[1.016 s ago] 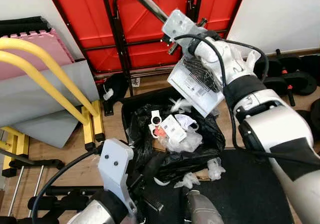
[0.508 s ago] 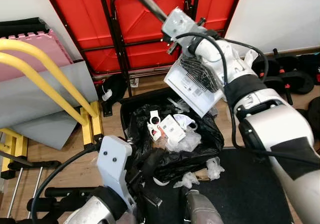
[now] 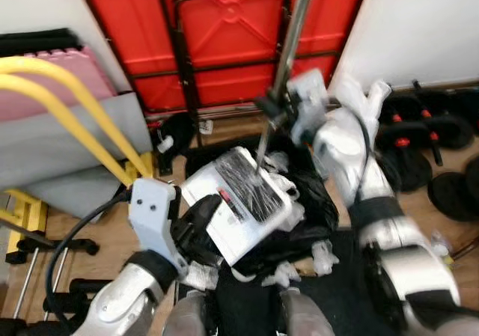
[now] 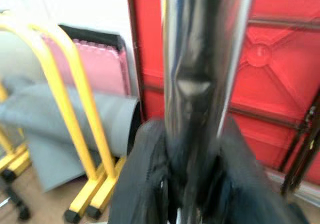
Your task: Sweep floor
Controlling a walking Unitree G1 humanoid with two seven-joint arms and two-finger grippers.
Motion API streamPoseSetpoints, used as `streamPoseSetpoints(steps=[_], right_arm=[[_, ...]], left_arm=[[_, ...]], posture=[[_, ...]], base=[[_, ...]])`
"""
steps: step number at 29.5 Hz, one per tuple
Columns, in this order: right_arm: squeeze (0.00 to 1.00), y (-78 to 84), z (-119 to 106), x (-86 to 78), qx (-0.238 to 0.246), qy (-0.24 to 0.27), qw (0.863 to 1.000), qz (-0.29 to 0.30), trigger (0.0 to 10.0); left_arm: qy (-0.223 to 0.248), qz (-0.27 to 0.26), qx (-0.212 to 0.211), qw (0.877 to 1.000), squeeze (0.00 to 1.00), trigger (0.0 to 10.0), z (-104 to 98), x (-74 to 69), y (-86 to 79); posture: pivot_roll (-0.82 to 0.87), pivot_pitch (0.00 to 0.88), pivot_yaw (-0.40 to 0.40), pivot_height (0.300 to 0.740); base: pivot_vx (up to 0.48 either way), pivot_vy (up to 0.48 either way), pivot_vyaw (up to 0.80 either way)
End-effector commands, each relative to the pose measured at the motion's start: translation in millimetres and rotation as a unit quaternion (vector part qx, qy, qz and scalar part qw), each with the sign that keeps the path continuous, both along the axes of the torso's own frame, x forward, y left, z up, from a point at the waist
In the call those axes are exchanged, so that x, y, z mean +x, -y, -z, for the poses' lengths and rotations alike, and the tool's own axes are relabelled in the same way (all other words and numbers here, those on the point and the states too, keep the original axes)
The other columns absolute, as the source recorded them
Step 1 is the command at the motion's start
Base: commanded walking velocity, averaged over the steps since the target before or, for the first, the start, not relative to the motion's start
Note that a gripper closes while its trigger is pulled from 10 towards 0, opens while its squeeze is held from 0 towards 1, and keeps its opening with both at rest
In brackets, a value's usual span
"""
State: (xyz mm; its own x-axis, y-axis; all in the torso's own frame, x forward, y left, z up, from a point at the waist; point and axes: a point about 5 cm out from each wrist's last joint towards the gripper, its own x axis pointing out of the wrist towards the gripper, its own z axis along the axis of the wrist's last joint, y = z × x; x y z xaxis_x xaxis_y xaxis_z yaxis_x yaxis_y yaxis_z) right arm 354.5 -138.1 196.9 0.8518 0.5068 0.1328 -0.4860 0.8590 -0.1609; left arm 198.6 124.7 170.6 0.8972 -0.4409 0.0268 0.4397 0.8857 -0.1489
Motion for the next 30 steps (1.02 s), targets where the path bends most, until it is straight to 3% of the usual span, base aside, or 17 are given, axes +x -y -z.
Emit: streamPoseSetpoints(steps=[1,3,7,9,13,20,30], right_arm=[[0.0,-3.8,-16,-10.2,-0.003,0.052,0.999,-0.004,10.0],[0.0,-0.5,-3,-21.3,-0.038,0.058,0.998,0.005,10.0],[0.0,0.1,-2,-24.8,-0.043,0.055,0.998,0.005,10.0],[0.0,-1.0,11,-41.8,-0.04,0.039,0.998,0.014,10.0],[0.0,-1.6,16,-45.3,-0.041,0.016,0.999,0.024,10.0],[0.0,-3.0,18,-48.1,-0.032,-0.002,0.999,0.027,10.0],[0.0,-8.5,22,-53.5,-0.039,-0.018,0.999,0.027,10.0]], left_arm=[[-0.011,-0.06,0.003,0.998,0.0,10.0,4,5.9,-9.0],[-0.01,-0.078,0.014,0.997,0.0,10.0,7,11.6,-14.8],[-0.01,-0.081,0.016,0.997,0.0,10.0,8,13.1,-16.2],[-0.033,-0.105,0.025,0.994,0.0,10.0,17,21.9,-28.7],[-0.035,-0.108,0.028,0.993,0.0,10.0,19,25.6,-30.3],[-0.031,-0.108,0.034,0.993,0.0,10.0,20,28.6,-30.5],[-0.028,-0.11,0.039,0.993,0.0,10.0,20,30.3,-30.0]], posture=[[-0.06,0.091,0.012,0.74],[-0.06,0.073,0.018,0.74],[-0.06,0.073,0.018,0.74],[-0.07,0.021,0.036,0.74],[-0.07,0.01,0.038,0.74],[-0.07,0.006,0.035,0.74],[-0.06,0.006,0.036,0.74]], base=[[0.0,0.0,0.0],[0.0,0.0,0.0],[0.0,0.0,0.0],[0.0,0.0,0.0],[0.0,0.0,0.0],[-0.138,0.0,-0.63],[-0.246,0.0,0.0]])
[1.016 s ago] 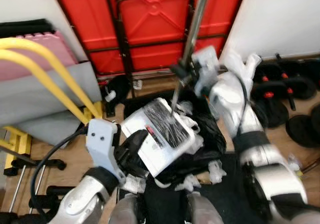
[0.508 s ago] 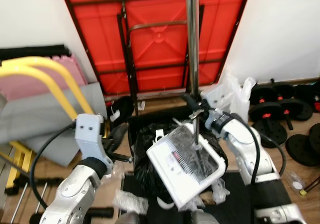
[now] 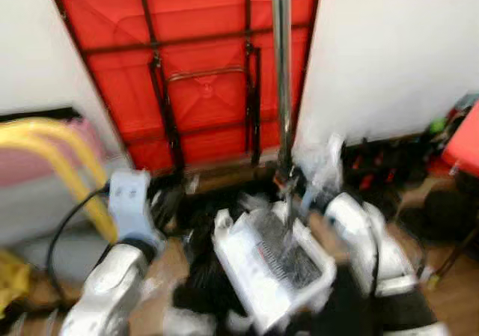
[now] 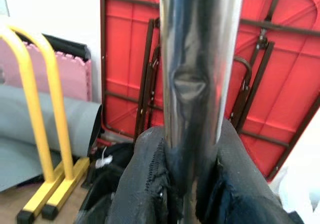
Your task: Sweep floor
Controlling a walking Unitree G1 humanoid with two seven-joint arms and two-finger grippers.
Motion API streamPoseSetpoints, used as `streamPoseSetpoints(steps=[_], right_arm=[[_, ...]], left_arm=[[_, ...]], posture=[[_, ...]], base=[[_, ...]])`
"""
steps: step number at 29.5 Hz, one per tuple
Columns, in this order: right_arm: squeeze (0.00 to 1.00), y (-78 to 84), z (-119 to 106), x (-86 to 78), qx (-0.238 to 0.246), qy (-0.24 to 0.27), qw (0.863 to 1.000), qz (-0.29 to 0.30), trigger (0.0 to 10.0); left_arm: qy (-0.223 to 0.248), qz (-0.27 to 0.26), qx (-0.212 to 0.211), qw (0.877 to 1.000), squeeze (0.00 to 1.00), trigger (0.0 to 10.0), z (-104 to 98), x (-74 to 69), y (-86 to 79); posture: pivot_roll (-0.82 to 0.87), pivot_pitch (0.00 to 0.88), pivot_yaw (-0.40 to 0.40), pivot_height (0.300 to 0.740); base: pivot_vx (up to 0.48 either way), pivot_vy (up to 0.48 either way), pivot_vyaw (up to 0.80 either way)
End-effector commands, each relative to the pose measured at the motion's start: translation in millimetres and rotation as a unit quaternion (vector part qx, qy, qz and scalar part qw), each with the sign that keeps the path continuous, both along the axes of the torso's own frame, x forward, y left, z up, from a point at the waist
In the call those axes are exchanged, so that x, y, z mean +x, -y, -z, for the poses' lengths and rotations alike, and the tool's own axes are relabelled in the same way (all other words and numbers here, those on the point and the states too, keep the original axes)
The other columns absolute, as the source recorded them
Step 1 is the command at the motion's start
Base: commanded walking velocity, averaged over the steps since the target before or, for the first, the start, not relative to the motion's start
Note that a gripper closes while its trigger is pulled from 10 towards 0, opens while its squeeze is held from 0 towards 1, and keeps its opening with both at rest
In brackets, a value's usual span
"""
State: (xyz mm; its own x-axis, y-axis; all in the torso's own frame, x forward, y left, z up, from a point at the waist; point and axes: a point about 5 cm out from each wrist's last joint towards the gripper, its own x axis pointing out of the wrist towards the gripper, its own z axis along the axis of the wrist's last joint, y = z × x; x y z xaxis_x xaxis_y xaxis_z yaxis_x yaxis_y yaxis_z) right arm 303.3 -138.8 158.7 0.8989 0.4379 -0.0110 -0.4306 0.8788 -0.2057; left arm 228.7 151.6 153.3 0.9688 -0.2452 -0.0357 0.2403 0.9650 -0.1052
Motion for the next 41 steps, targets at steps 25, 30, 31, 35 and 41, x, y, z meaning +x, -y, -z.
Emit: streamPoseSetpoints(steps=[25,30,31,35,41], right_arm=[[0.0,2.2,-13,7.2,0.003,0.013,0.999,0.038,10.0],[0.0,1.9,-13,9.3,0.002,0.013,0.999,0.047,10.0],[0.0,1.9,-13,9.3,0.002,0.013,0.999,0.047,10.0],[0.0,2.2,-14,11.1,0.003,0.012,0.998,0.056,10.0],[0.0,6.5,-14,14.4,-0.005,0.022,0.996,0.087,10.0]], left_arm=[[0.005,-0.003,0.016,1.0,0.0,10.0,1,4.0,-1.8],[0.02,-0.007,0.028,0.999,0.0,10.0,-4,5.3,-3.7],[0.02,-0.007,0.028,0.999,0.0,10.0,-4,5.3,-3.7],[0.03,-0.012,0.029,0.999,0.0,10.0,-8,6.4,-5.7],[0.028,-0.013,0.037,0.999,0.0,10.0,-6,6.2,-5.8]], posture=[[-0.07,0.002,0.04,0.74],[-0.07,0.004,0.038,0.74],[-0.07,0.004,0.038,0.74],[-0.07,0.004,0.036,0.74],[-0.07,0.001,0.037,0.74]], base=[[-0.176,0.0,0.0],[0.0,0.0,0.0],[0.0,0.0,0.0],[0.0,0.0,0.0],[0.0,0.0,0.0]])
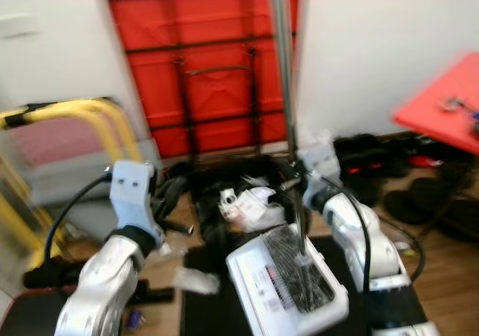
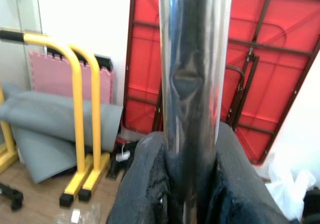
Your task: Sweep floor
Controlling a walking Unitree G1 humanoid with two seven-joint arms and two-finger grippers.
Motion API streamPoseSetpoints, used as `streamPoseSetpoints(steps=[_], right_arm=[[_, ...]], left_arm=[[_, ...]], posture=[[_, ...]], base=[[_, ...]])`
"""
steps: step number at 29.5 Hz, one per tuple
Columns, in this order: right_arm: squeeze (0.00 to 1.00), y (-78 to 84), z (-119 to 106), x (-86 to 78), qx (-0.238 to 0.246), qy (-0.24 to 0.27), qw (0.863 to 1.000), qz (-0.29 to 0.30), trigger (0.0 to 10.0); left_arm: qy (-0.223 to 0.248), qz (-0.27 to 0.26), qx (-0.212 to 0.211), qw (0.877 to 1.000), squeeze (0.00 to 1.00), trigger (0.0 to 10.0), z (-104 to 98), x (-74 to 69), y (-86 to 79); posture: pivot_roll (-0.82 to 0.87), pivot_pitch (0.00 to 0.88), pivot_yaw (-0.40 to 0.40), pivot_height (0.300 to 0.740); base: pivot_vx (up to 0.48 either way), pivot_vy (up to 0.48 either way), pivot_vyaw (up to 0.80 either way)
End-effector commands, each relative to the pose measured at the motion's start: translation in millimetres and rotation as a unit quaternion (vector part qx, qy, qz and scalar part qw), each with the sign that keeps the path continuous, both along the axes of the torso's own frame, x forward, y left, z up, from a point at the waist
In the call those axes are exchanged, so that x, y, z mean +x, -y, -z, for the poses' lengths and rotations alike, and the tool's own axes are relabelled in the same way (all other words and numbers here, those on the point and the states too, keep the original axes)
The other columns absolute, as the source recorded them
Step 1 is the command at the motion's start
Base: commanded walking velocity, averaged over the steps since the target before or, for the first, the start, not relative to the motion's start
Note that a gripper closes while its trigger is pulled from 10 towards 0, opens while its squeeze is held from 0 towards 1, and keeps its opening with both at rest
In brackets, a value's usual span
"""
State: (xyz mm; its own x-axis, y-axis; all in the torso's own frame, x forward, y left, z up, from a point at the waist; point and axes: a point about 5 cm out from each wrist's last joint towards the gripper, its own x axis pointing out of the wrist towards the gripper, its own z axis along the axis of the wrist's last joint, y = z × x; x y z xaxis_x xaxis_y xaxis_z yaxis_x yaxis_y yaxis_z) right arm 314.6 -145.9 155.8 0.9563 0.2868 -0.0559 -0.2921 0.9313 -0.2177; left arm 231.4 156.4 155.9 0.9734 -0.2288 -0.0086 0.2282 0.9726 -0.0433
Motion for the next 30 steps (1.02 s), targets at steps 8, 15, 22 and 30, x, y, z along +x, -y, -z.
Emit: streamPoseSetpoints(steps=[8,15,22,30], right_arm=[[0.0,0.7,-19,4.7,0.0,0.051,0.999,0.015,10.0],[0.0,0.9,-18,6.4,-0.006,0.053,0.998,0.026,10.0],[0.0,9.7,-19,13.2,-0.019,0.056,0.996,0.062,10.0],[0.0,16.1,-26,17.4,-0.02,0.076,0.994,0.079,10.0]], left_arm=[[0.007,-0.009,0.01,1.0,0.0,10.0,-3,4.0,-1.8],[0.006,-0.008,0.01,1.0,0.0,10.0,-3,3.6,-1.3],[0.004,-0.005,0.008,1.0,0.0,10.0,-2,2.1,0.2],[0.002,0.001,0.009,1.0,0.0,10.0,-2,1.3,2.1]], posture=[[-0.07,0.0,0.033,0.74],[-0.07,0.005,0.031,0.74],[-0.06,0.013,0.03,0.73],[-0.06,0.019,0.033,0.69]], base=[[0.0,0.0,0.0],[0.0,0.0,0.0],[0.0,0.0,0.0],[0.0,0.0,0.0]])
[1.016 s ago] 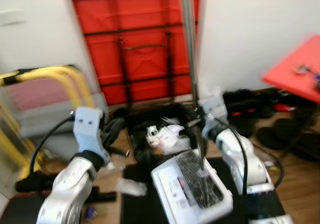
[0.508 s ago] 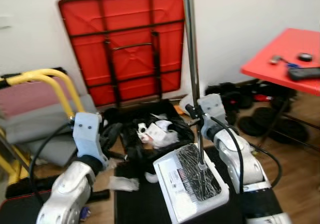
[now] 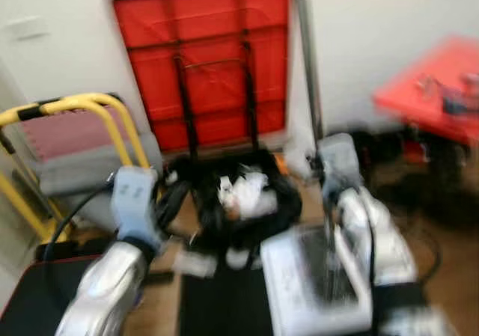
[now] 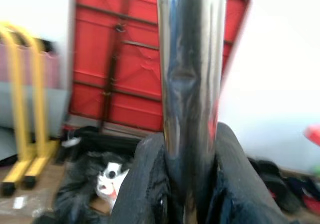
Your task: Sweep floor
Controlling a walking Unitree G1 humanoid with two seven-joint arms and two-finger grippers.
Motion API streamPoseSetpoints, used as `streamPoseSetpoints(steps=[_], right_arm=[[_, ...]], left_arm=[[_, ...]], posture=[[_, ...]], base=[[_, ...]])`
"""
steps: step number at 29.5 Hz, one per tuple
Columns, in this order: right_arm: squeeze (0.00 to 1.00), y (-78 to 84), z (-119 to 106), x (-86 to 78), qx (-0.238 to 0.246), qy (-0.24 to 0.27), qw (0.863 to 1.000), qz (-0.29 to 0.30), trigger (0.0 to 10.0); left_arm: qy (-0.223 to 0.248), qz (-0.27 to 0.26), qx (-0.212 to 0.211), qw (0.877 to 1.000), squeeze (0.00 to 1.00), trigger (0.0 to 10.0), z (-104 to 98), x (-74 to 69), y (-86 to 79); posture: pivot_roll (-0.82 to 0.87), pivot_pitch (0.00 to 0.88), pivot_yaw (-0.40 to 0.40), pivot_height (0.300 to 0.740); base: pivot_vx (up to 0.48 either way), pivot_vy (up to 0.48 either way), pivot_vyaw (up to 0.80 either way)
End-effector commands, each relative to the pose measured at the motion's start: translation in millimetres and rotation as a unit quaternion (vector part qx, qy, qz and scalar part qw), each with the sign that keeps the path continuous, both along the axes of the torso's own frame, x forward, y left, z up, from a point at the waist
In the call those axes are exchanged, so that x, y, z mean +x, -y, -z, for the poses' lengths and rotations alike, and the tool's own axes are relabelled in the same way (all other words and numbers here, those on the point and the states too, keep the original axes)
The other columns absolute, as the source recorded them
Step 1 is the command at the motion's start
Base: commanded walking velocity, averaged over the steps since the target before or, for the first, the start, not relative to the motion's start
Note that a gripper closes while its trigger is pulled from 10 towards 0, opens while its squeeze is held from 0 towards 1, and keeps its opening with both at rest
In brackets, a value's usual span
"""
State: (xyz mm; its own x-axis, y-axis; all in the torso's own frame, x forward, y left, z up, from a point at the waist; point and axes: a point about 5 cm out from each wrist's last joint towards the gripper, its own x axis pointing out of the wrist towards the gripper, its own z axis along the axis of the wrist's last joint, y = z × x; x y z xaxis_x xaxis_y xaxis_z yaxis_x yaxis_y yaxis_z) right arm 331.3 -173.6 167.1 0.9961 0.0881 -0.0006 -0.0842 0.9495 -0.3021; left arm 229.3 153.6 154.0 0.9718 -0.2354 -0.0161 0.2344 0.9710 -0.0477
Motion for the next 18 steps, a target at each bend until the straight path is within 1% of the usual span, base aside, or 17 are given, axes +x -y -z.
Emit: streamPoseSetpoints(steps=[1,8,10,18], right_arm=[[0.0,-10.9,-15.5,1.2,0.01,0.044,0.999,-0.02,10.0],[0.0,-7.8,-19.2,4.0,-0.005,0.059,0.998,-0.008,10.0],[0.0,-6.9,-23.0,3.4,-0.008,0.081,0.997,-0.005,10.0],[0.0,-5.9,-21.7,6.5,-0.013,0.074,0.997,-0.003,10.0]], left_arm=[[0.005,-0.001,0.01,1.0,0.0,10.0,-3.3,3.2,-0.4],[0.003,0.003,0.009,1.0,0.0,10.0,-3.0,3.0,1.0],[0.002,0.004,0.01,1.0,0.0,10.0,-2.8,3.2,1.7],[0.004,0.003,0.013,1.0,0.0,10.0,-3.7,2.7,1.4]], posture=[[-0.06,0.019,0.033,0.685],[-0.06,0.022,0.036,0.655],[-0.06,0.022,0.036,0.655],[-0.05,0.028,0.036,0.655]], base=[[0.0,0.0,0.0],[0.0,0.0,0.0],[0.0,0.0,0.0],[0.0,0.0,0.0]])
